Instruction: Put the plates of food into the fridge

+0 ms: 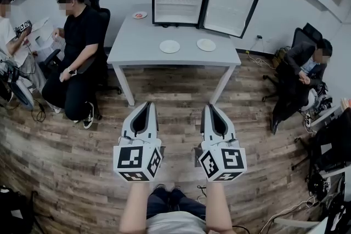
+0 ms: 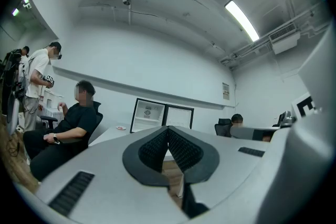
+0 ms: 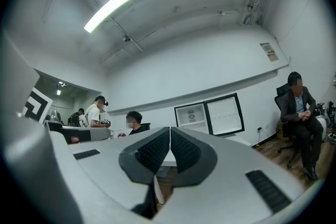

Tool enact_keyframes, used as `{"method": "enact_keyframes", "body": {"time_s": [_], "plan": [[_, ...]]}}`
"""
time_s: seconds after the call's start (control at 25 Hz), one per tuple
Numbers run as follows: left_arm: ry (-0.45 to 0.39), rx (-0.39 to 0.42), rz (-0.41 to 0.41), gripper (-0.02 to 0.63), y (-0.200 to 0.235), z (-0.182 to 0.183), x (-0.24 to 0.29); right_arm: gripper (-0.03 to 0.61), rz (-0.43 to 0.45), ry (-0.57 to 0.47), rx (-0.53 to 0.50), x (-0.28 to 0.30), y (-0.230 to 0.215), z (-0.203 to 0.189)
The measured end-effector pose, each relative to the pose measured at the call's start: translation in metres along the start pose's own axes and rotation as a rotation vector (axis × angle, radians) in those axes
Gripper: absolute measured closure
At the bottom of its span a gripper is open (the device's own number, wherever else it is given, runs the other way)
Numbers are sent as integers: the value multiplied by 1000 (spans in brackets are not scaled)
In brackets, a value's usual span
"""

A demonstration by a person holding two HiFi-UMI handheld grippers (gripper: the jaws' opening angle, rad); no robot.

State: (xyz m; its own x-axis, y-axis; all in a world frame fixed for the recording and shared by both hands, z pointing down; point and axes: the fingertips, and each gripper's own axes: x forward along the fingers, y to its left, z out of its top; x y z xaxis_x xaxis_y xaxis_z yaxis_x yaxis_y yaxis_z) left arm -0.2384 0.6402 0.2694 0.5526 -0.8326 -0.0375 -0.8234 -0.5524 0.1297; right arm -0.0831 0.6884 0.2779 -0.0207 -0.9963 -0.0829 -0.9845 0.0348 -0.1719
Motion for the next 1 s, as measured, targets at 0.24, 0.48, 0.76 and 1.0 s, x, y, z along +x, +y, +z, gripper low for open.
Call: {"method": "enact_keyframes", "body": {"time_s": [0.24,0.48,0.76,1.0], "plan": [[23,-23,-3,606,-18,-14,20,561,-26,13,36,-3,-44,-5],[62,-58,10,606,-28,-29,36,561,-54,35,85,-4,-80,-10],[81,-69,8,606,-30,-40,65,561,-75,48,148,12,-108,-21],[101,-74,-12,606,-14,-48,120,561,-105,58,166,61,-131,-28]]}}
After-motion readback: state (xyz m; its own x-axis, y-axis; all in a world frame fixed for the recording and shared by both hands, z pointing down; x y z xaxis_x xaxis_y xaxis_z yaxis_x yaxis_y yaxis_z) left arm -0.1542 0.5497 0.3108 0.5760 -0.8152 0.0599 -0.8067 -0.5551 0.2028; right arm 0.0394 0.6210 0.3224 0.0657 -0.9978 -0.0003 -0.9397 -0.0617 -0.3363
